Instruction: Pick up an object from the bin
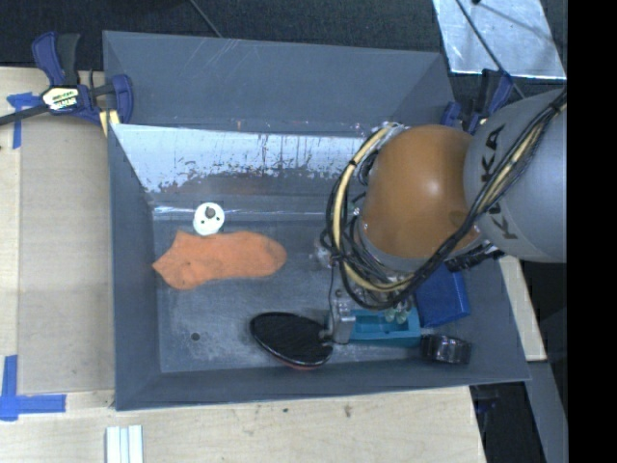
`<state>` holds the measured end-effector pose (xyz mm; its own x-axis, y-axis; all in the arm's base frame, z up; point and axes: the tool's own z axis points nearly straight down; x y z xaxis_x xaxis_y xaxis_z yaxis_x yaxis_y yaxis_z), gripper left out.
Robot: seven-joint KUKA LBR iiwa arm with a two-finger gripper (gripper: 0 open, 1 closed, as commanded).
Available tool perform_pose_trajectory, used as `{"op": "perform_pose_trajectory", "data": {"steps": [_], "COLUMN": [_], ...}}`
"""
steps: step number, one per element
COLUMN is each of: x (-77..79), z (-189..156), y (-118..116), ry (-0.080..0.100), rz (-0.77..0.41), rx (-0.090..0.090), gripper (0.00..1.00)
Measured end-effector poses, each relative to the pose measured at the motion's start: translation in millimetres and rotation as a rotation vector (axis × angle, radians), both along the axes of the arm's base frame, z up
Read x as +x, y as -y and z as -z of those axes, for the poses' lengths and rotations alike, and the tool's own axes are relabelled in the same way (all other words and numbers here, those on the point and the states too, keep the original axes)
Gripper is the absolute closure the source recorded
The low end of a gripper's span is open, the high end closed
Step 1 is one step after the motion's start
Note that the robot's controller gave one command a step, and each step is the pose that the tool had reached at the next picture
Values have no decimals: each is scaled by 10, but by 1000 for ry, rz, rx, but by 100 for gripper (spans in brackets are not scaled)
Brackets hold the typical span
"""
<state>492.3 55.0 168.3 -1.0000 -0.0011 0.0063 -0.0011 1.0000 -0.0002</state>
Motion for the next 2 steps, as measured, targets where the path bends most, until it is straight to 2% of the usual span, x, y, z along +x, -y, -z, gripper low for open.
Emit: {"op": "perform_pose_trajectory", "data": {"steps": [1, 2], "x": [19, 66], "z": [-43, 453], "y": [2, -61], "ry": [9, 15], "rz": [2, -54], "rx": [1, 1], "gripper": [0, 0]}}
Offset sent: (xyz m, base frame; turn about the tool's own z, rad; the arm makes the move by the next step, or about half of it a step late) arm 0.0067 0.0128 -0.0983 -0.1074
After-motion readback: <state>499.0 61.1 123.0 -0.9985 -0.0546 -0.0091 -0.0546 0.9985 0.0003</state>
